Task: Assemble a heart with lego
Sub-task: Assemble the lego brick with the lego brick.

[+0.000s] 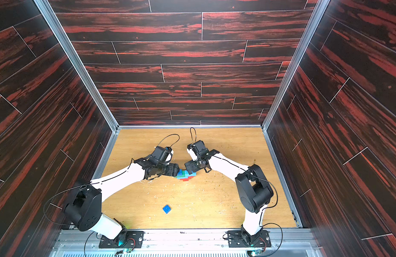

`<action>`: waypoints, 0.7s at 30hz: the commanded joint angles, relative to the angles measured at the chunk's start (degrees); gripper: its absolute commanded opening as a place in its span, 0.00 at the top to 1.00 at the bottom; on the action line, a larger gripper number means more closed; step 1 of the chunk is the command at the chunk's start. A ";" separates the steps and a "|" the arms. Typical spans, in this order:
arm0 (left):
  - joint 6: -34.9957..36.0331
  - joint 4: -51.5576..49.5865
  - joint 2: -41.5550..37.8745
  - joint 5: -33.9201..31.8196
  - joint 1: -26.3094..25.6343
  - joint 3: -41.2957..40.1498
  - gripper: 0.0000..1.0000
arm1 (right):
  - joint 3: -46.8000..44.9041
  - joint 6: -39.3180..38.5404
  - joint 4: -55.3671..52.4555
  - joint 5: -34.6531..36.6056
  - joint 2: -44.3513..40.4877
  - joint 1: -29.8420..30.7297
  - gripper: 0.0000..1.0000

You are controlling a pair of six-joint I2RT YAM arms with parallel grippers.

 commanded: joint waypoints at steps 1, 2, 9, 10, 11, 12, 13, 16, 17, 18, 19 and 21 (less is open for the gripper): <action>3.28 -14.65 3.73 -4.63 -1.28 -2.09 0.18 | -1.40 -0.25 -3.99 0.45 -0.17 0.03 0.02; 3.20 -14.90 3.66 -5.34 -1.25 -1.15 0.17 | -1.33 0.04 -3.68 0.25 -0.51 0.04 0.02; 4.05 -16.28 3.57 -5.09 -1.24 6.76 0.17 | -0.39 2.50 -0.56 -2.56 -3.70 0.08 0.02; 4.08 -16.29 3.38 -5.11 -1.24 7.57 0.16 | -0.41 2.80 -0.03 -2.91 -4.16 0.04 0.02; 4.08 -16.40 3.20 -4.91 -1.24 8.56 0.16 | -0.30 3.08 0.28 -3.15 -4.59 0.03 0.02; 4.08 -16.89 3.05 -4.40 -1.24 9.59 0.16 | -0.12 3.13 0.22 -3.16 -4.68 0.08 0.02; 4.03 -16.84 2.88 -3.99 -1.24 10.13 0.16 | 0.16 3.13 -0.07 -3.16 -4.59 0.03 0.02; 3.31 -15.75 1.59 -2.48 -1.24 10.64 0.16 | -0.44 2.52 -0.71 -3.36 -4.50 0.03 0.02; 3.13 -15.49 1.04 -2.23 -1.24 10.46 0.16 | -1.16 2.63 -0.69 -2.42 -4.91 0.05 0.02; 2.96 -15.53 0.56 -2.50 -1.24 10.28 0.16 | -2.00 2.75 -0.63 -1.76 -5.54 0.03 0.02; 2.85 -15.49 0.10 -2.72 -1.24 9.91 0.16 | -2.59 2.77 -0.50 -1.89 -6.11 0.10 0.02; 2.68 -15.46 -0.72 -3.74 -1.24 9.00 0.16 | -2.91 3.12 -0.23 -5.07 -7.79 0.03 0.02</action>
